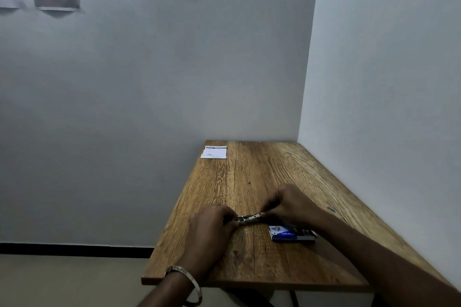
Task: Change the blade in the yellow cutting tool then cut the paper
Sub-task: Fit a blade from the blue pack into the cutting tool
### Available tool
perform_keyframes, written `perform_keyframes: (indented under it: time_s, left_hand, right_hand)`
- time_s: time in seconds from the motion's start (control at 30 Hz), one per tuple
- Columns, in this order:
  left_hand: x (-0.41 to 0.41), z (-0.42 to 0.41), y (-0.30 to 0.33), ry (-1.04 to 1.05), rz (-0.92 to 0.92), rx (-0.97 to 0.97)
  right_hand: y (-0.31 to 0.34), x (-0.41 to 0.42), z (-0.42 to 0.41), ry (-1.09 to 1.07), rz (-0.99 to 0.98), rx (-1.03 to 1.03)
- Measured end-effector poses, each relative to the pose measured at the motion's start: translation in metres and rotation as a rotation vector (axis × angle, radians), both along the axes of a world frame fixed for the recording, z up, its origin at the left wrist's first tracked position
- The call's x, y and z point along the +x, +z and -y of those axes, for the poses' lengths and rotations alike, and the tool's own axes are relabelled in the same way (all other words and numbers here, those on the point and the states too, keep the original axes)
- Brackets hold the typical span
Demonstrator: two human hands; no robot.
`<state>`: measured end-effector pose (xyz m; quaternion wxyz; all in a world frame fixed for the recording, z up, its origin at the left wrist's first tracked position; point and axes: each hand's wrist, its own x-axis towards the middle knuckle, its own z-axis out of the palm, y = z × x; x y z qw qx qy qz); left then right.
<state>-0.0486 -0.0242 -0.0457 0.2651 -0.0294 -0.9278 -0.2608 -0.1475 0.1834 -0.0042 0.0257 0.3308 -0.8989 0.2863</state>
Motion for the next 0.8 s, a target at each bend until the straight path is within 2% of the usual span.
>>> perform_keyframes:
  time_s: [0.17,0.3,0.37,0.43,0.5,0.57,0.63,0.8]
  left_hand:
    - [0.0,0.001,0.0,-0.009,-0.005,-0.01]
    - [0.0,0.002,-0.001,-0.01,0.009,-0.008]
    - [0.0,0.002,-0.001,-0.014,0.017,0.0]
    - [0.0,0.002,0.001,-0.015,0.014,-0.002]
    - [0.0,0.002,0.001,-0.007,0.017,-0.02]
    - [0.0,0.002,0.001,0.016,0.031,-0.042]
    - [-0.001,0.003,0.001,0.034,0.05,-0.05]
    - [0.001,0.004,0.005,-0.008,0.13,0.006]
  right_hand:
    - [-0.003,-0.002,-0.004,0.043,-0.008,0.056]
    - [-0.002,0.0,-0.012,0.14,-0.062,0.203]
    - [0.002,0.001,-0.019,0.109,-0.062,0.125]
    - [0.003,-0.001,-0.03,-0.024,-0.069,-0.067]
    - [0.002,-0.002,-0.039,-0.124,-0.032,-0.128]
    - [-0.004,-0.001,-0.043,-0.123,0.105,-0.068]
    - [-0.007,0.0,-0.04,-0.1,0.16,0.0]
    - [-0.006,0.002,-0.026,-0.094,0.055,0.119]
